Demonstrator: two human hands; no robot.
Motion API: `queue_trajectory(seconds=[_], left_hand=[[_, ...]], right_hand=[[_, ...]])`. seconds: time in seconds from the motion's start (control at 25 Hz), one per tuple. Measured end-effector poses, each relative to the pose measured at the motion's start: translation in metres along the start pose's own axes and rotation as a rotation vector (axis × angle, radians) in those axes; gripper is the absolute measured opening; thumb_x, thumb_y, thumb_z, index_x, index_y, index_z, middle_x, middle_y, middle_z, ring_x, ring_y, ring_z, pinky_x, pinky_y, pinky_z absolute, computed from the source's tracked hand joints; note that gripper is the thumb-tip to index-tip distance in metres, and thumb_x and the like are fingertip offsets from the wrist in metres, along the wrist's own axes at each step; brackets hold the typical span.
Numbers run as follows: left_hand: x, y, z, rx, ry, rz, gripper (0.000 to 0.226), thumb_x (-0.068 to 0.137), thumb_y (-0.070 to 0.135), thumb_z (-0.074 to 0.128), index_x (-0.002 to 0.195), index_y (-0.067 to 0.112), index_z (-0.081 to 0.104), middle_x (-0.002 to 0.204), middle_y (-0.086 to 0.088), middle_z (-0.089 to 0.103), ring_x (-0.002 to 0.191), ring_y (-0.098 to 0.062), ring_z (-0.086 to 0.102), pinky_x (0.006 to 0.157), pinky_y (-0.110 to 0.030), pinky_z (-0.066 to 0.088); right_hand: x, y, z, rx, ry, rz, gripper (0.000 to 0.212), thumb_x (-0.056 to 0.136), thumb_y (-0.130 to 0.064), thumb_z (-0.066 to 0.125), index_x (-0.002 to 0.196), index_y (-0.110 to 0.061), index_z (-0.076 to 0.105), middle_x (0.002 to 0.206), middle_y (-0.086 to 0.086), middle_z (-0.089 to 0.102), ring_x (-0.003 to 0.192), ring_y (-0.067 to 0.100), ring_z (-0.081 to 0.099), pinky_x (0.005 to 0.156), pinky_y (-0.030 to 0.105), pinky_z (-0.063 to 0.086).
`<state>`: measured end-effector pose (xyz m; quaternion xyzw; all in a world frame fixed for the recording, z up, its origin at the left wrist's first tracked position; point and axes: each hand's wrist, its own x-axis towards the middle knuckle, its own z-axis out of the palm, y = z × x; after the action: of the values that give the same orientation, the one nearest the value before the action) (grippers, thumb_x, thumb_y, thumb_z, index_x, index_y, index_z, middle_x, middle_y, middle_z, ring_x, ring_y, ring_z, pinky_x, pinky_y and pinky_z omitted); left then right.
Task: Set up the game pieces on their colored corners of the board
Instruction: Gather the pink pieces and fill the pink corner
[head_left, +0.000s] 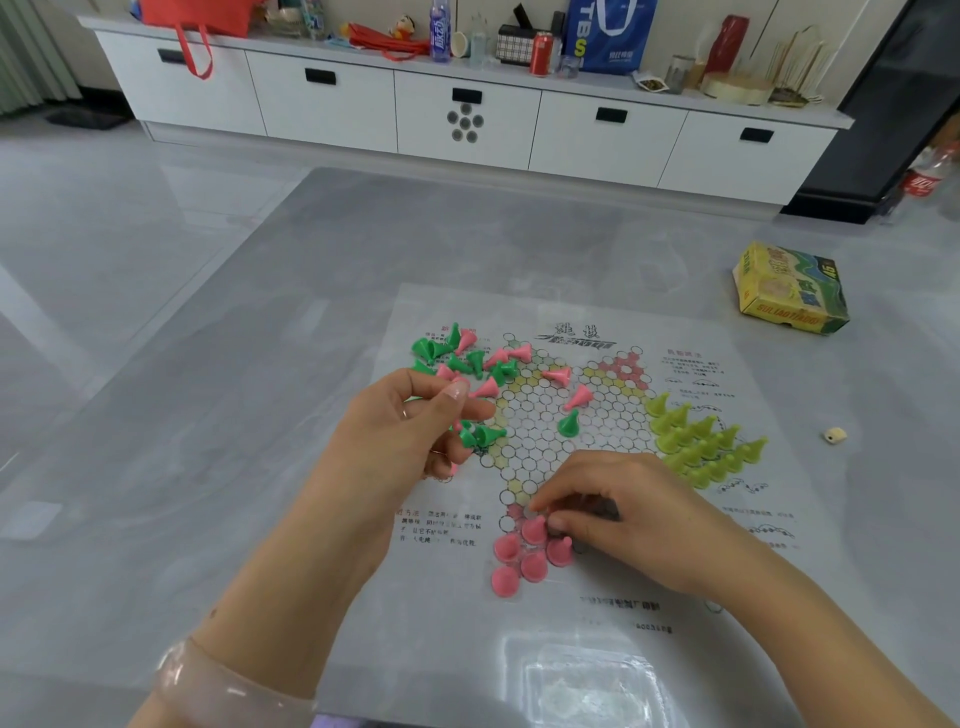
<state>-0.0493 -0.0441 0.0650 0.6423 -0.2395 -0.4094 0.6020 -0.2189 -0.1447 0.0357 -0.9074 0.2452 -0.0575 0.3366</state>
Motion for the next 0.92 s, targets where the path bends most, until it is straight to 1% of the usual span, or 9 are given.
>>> queue_trajectory(seconds=[0.24, 0.44, 0.6, 0.76, 0.84, 0.92], left_hand=[[-0.0001, 0.0002, -0.0007, -0.018, -0.011, -0.007, 0.017, 0.090, 0.021, 0.053, 0.075, 0.012, 0.053, 0.082, -0.003, 0.075, 0.042, -0.006, 0.046, 0.043, -0.016, 0.040], [0.0001, -0.0007, -0.0007, -0.021, -0.013, -0.008, 0.017, 0.090, 0.021, 0.053, 0.074, 0.013, 0.053, 0.082, -0.004, 0.075, 0.042, -0.007, 0.046, 0.044, -0.017, 0.039], [-0.0001, -0.0008, -0.0009, -0.019, -0.013, -0.017, 0.018, 0.090, 0.021, 0.052, 0.073, 0.013, 0.053, 0.080, -0.003, 0.075, 0.043, -0.008, 0.046, 0.045, -0.018, 0.040], [0.0003, -0.0014, -0.0001, -0.024, -0.015, -0.025, 0.019, 0.089, 0.019, 0.053, 0.072, 0.013, 0.054, 0.077, -0.001, 0.074, 0.047, -0.007, 0.049, 0.049, -0.019, 0.042], [0.0024, -0.0039, -0.0015, -0.004, 0.001, -0.026, 0.020, 0.087, 0.019, 0.057, 0.068, 0.014, 0.057, 0.070, 0.000, 0.068, 0.053, -0.009, 0.050, 0.056, -0.022, 0.044], [0.0029, -0.0044, -0.0023, 0.021, 0.003, -0.033, 0.021, 0.083, 0.022, 0.062, 0.062, 0.015, 0.060, 0.061, 0.002, 0.057, 0.055, -0.011, 0.045, 0.061, -0.024, 0.042]], right_hand=[[0.0012, 0.0005, 0.0023, -0.031, -0.003, -0.031, 0.013, 0.081, -0.019, 0.065, 0.090, -0.026, 0.071, 0.090, -0.013, 0.065, 0.087, 0.001, 0.057, 0.076, 0.015, 0.045], [0.0013, 0.0013, 0.0034, -0.019, -0.001, -0.042, 0.014, 0.081, -0.018, 0.065, 0.089, -0.027, 0.071, 0.088, -0.015, 0.064, 0.087, 0.000, 0.057, 0.073, 0.012, 0.044], [0.0001, 0.0006, 0.0036, -0.019, -0.002, -0.052, 0.013, 0.081, -0.019, 0.066, 0.089, -0.028, 0.071, 0.088, -0.015, 0.064, 0.086, 0.001, 0.058, 0.072, 0.012, 0.045], [0.0007, 0.0005, 0.0034, -0.007, 0.001, -0.049, 0.015, 0.081, -0.018, 0.066, 0.091, -0.028, 0.071, 0.088, -0.018, 0.063, 0.086, 0.000, 0.058, 0.074, 0.012, 0.045], [0.0007, 0.0005, 0.0023, 0.013, 0.020, -0.020, 0.016, 0.082, -0.018, 0.065, 0.092, -0.029, 0.070, 0.087, -0.021, 0.062, 0.086, -0.001, 0.058, 0.073, 0.010, 0.043], [0.0006, -0.0020, 0.0000, 0.029, 0.093, 0.005, 0.017, 0.083, -0.017, 0.063, 0.093, -0.029, 0.069, 0.085, -0.022, 0.063, 0.086, 0.000, 0.058, 0.073, 0.009, 0.043]])
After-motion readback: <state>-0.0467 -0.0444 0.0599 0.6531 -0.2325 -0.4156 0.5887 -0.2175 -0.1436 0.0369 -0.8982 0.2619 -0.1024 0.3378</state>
